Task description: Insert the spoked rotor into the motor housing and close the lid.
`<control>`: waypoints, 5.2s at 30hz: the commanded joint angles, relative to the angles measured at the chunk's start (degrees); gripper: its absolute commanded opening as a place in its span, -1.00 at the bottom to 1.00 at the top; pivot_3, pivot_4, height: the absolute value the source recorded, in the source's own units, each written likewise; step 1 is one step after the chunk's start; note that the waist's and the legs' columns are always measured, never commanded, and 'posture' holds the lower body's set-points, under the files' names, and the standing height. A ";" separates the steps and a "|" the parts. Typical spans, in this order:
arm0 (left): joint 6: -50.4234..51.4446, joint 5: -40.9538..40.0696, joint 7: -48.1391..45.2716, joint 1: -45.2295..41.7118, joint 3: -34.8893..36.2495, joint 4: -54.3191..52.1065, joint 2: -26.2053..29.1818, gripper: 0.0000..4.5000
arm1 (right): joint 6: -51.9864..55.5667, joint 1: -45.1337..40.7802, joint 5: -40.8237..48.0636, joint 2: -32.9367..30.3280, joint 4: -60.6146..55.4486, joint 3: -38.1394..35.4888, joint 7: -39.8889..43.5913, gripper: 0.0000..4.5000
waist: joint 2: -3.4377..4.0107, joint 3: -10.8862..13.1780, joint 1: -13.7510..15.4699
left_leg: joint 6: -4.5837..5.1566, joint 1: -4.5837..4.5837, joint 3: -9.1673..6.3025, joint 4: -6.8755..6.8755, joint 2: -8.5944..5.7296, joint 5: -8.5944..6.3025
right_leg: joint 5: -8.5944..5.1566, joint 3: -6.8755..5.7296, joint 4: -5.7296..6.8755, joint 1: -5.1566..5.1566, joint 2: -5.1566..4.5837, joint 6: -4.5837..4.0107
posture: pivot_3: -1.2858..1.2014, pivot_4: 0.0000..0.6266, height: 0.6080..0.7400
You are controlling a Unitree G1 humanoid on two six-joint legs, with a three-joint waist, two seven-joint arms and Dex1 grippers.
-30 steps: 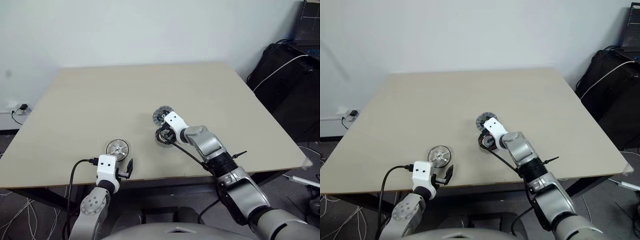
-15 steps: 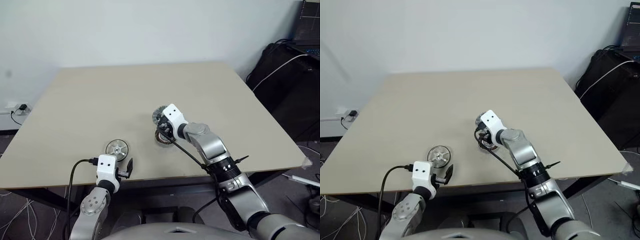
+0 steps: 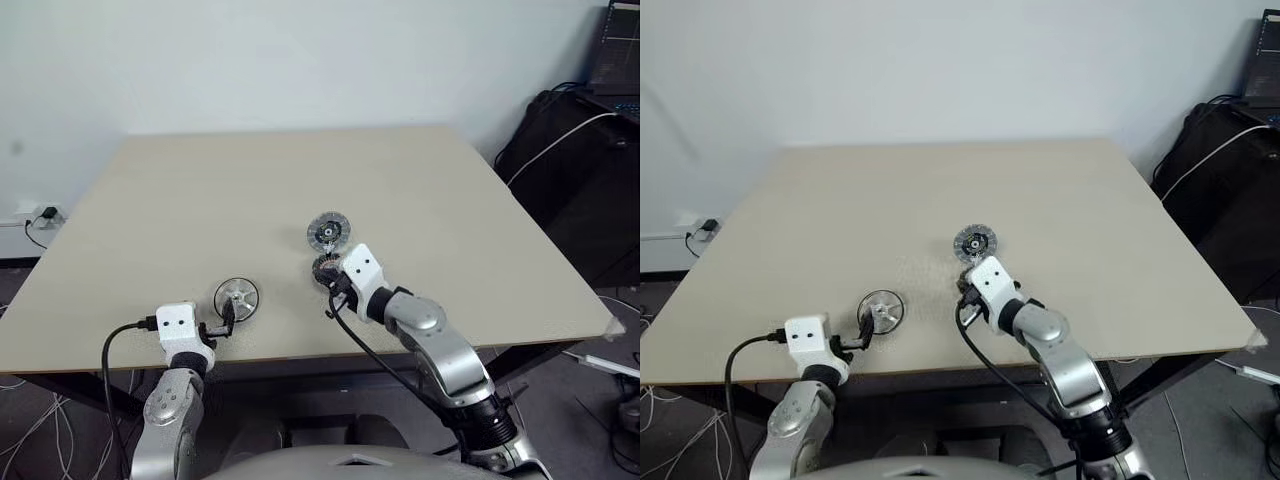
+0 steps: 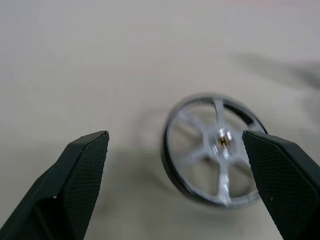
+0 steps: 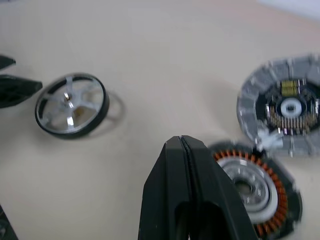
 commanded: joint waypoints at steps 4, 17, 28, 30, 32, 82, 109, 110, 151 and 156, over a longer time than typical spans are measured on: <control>4.89 -6.31 -2.58 -5.05 4.30 2.23 1.00 1.00 | 0.86 -0.25 1.38 -0.08 -3.54 -2.13 -1.49 -0.99 | -0.09 0.03 0.13 | 0.01 0.00 -0.03 0.02 0.01 0.02 | 0.02 -0.02 0.01 0.00 0.02 0.02 | 0.03 -1.00 1.00; 12.32 -13.03 -5.28 -7.55 5.46 2.80 0.62 1.00 | 1.55 -0.93 2.31 -0.06 -3.25 -2.07 -2.75 -0.99 | -0.16 0.04 0.30 | 0.01 -0.01 -0.01 0.02 -0.01 0.00 | 0.02 0.01 -0.02 0.00 -0.01 0.00 | 0.03 -1.00 1.00; 16.05 -22.29 -7.79 -8.00 6.49 2.40 -3.19 1.00 | 2.23 -1.21 2.12 -0.24 -2.37 -1.48 -2.85 -0.99 | -0.18 0.04 0.79 | 0.01 -0.01 -0.01 0.02 -0.01 0.00 | 0.02 0.02 -0.04 0.01 -0.03 0.00 | 0.03 -1.00 1.00; 15.81 -23.70 -7.16 -8.83 7.53 3.36 -4.72 1.00 | 2.38 -1.21 2.13 -0.30 -2.28 -1.55 -2.88 -0.99 | -0.20 0.05 0.81 | 0.01 -0.01 -0.01 0.02 -0.01 0.00 | 0.02 0.02 -0.04 0.02 -0.04 0.00 | 0.03 -1.00 1.00; 15.75 -24.78 -6.45 -9.66 8.48 4.29 -6.11 1.00 | 2.56 -1.08 2.11 -0.41 -2.31 -1.58 -2.93 -0.99 | -0.21 0.06 0.86 | 0.01 -0.01 -0.01 0.02 -0.01 0.00 | 0.02 0.02 -0.04 0.01 -0.03 0.00 | 0.03 -1.00 1.00; 15.07 -44.46 -16.44 -33.47 -1.12 27.34 -13.74 -0.79 | -4.46 14.06 5.81 -2.16 -5.54 -7.52 -5.11 -1.00 | -0.73 0.07 1.66 | 0.09 -0.07 0.04 0.14 -0.02 0.01 | 0.06 0.06 -0.11 0.06 0.28 0.06 | 0.03 -1.00 1.00; 16.33 -40.03 -17.24 -40.87 4.98 47.58 -18.23 -0.79 | -22.10 20.21 5.21 2.44 2.64 -11.50 -9.76 -1.00 | -0.73 0.08 1.53 | 0.10 -0.07 0.06 0.20 -0.03 0.00 | 0.08 0.15 -0.09 0.08 0.30 0.10 | 0.03 -1.00 1.00; 16.24 -39.87 -17.36 -40.94 5.00 47.83 -18.35 -0.79 | -21.98 20.12 5.23 2.41 2.57 -11.42 -9.69 -1.00 | -0.73 0.09 1.53 | 0.10 -0.07 0.06 0.20 -0.03 0.00 | 0.08 0.15 -0.09 0.08 0.30 0.10 | 0.03 -1.00 1.00; 13.73 -35.93 -11.68 -39.99 3.03 40.41 -17.41 -0.08 | -19.23 18.46 4.51 2.64 2.72 -10.58 -9.19 -1.00 | -0.66 0.03 1.58 | 0.11 -0.08 0.06 0.34 -0.03 -0.01 | 0.12 0.18 -0.04 0.10 0.31 0.13 | 0.03 -1.00 1.00; 15.12 -34.98 -10.25 -39.25 2.70 39.50 -16.70 -0.08 | -18.99 18.22 4.50 2.78 2.92 -10.48 -9.16 -1.00 | -0.66 0.03 1.58 | 0.11 -0.08 0.06 0.34 -0.04 -0.01 | 0.12 0.18 -0.04 0.10 0.31 0.14 | 0.03 -1.00 1.00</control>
